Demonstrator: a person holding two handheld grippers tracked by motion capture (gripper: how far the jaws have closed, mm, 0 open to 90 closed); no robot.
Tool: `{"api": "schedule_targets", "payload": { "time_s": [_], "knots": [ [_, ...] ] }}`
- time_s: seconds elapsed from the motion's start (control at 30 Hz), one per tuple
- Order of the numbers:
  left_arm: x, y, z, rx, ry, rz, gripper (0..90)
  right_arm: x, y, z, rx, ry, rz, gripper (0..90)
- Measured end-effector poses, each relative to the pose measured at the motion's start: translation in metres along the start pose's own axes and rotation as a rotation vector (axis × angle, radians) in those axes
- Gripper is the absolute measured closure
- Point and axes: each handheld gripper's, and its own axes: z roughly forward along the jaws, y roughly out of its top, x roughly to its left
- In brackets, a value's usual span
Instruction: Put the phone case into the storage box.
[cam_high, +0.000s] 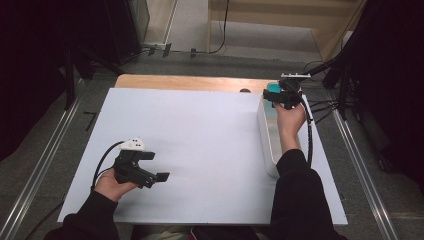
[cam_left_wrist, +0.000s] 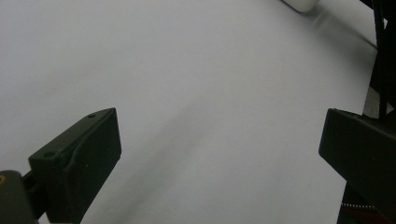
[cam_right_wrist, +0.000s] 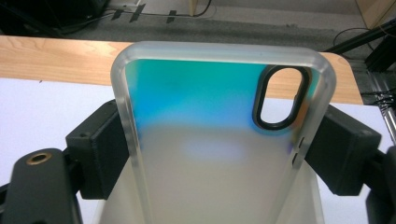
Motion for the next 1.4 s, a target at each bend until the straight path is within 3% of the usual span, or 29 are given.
{"api": "schedule_targets", "payload": {
  "time_s": [0.4, 0.73, 0.97, 1.17, 1.23, 1.3, 1.4],
  "knots": [
    [0.000, 0.000, 0.000, -0.011, -0.004, 0.000, 0.0, 0.002, -0.003, 0.004, 0.028, -0.001, -0.017, 13.8],
    [0.000, 0.000, 0.000, -0.015, -0.006, -0.004, 0.0, 0.002, 0.000, 0.002, -0.014, 0.006, -0.053, 8.8],
    [0.001, 0.000, 0.000, -0.010, -0.008, -0.008, 0.0, 0.000, 0.006, -0.007, 0.010, 0.030, -0.037, 8.9],
    [0.001, 0.000, 0.000, -0.012, -0.008, -0.010, 0.0, -0.002, 0.011, -0.017, 0.005, 0.041, -0.059, 8.8],
    [0.001, 0.000, 0.000, -0.013, -0.009, -0.010, 0.0, -0.003, 0.012, -0.020, 0.005, 0.054, -0.058, 8.7],
    [0.002, 0.000, 0.000, -0.014, -0.009, -0.011, 0.0, -0.005, 0.013, -0.024, -0.007, 0.071, -0.068, 0.0],
    [0.002, 0.000, 0.000, -0.015, -0.011, -0.011, 0.0, -0.005, 0.015, -0.030, 0.004, 0.133, -0.077, 0.0]
  ]
}}
